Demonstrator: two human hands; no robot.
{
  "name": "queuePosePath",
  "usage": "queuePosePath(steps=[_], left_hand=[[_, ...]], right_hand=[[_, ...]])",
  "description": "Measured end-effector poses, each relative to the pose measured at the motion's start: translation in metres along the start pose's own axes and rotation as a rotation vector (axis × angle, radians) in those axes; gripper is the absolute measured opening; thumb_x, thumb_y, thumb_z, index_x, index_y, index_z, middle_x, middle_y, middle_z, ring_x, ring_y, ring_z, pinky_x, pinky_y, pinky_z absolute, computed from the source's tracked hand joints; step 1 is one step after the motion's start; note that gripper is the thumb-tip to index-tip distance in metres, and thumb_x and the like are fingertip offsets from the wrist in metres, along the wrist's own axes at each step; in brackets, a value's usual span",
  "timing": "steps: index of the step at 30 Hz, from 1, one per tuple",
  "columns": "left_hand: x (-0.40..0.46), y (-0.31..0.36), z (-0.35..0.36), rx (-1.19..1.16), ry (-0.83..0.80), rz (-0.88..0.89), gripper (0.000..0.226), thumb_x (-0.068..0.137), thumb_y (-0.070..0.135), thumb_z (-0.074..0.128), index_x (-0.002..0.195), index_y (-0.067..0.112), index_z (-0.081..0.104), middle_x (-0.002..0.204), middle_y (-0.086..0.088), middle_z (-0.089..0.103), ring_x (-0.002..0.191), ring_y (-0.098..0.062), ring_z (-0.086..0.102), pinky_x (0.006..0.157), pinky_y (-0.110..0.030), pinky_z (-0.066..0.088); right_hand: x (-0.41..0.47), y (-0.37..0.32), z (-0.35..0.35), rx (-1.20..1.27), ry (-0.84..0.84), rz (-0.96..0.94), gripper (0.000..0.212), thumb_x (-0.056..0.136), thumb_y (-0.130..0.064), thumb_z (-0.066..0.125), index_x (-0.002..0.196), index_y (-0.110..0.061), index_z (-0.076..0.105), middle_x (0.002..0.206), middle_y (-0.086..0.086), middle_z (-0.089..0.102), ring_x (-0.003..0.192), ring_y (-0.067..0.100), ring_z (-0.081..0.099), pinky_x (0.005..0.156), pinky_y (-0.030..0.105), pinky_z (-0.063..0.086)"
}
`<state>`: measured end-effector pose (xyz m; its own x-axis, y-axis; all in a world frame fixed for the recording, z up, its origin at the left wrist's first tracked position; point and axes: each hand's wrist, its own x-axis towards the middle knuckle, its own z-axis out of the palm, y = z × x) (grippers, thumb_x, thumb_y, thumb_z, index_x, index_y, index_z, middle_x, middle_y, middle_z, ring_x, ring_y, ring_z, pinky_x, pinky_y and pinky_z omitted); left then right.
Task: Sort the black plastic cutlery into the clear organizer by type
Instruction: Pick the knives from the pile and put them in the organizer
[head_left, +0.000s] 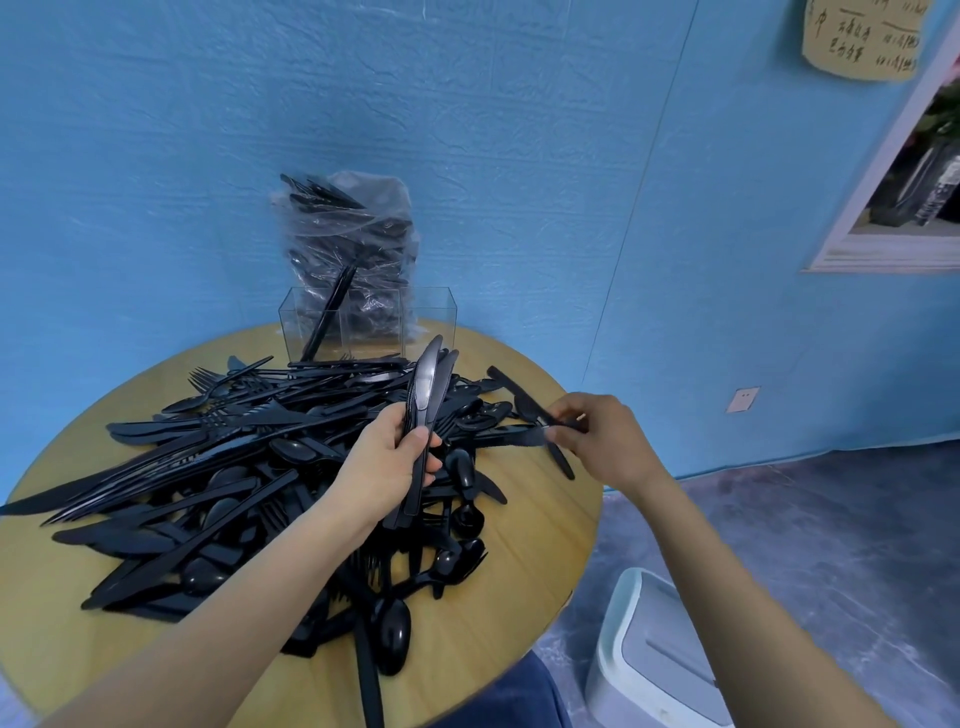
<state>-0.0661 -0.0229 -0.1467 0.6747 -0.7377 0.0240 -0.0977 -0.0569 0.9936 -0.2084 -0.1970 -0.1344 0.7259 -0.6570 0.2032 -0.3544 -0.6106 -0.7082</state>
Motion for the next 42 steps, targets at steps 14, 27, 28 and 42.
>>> queuePosePath(steps=[14, 27, 28, 42], left_hand=[[0.001, 0.018, -0.007, 0.209, 0.007, 0.123, 0.015, 0.101, 0.014, 0.037, 0.108, 0.020, 0.049, 0.097, 0.000, 0.062, 0.091, -0.011, 0.062, 0.083, -0.028, 0.048], [-0.009, 0.006, -0.023, 0.228, -0.017, 0.015, 0.013, 0.101, 0.019, 0.035, 0.106, 0.015, 0.047, 0.073, -0.002, 0.047, 0.056, -0.009, 0.046, 0.054, -0.021, 0.042], [-0.010, 0.006, -0.023, 0.209, -0.020, 0.011, 0.014, 0.101, 0.019, 0.035, 0.106, 0.012, 0.046, 0.072, -0.002, 0.045, 0.055, -0.009, 0.044, 0.053, -0.022, 0.041], [-0.012, 0.005, -0.017, 0.050, -0.100, -0.031, 0.021, 0.102, 0.012, 0.035, 0.105, 0.024, 0.051, 0.090, 0.000, 0.062, 0.061, -0.008, 0.053, 0.057, -0.022, 0.047]], right_hand=[[-0.001, -0.085, -0.034, 0.214, -0.208, -0.007, 0.010, 0.090, -0.006, 0.062, 0.081, -0.010, 0.063, 0.067, 0.000, 0.061, 0.054, 0.002, 0.060, 0.055, 0.012, 0.044], [0.019, -0.090, 0.020, 0.616, -0.101, 0.111, 0.006, 0.091, -0.006, 0.059, 0.091, -0.004, 0.064, 0.060, 0.000, 0.060, 0.051, 0.008, 0.053, 0.054, 0.020, 0.045], [0.018, -0.087, 0.021, 0.682, -0.114, 0.126, 0.006, 0.091, -0.005, 0.059, 0.089, -0.005, 0.064, 0.060, -0.002, 0.062, 0.053, 0.009, 0.053, 0.055, 0.020, 0.045], [0.020, -0.085, 0.038, 0.775, 0.024, 0.072, 0.013, 0.088, -0.003, 0.063, 0.075, -0.005, 0.061, 0.056, 0.002, 0.066, 0.055, 0.008, 0.065, 0.056, 0.017, 0.053]])
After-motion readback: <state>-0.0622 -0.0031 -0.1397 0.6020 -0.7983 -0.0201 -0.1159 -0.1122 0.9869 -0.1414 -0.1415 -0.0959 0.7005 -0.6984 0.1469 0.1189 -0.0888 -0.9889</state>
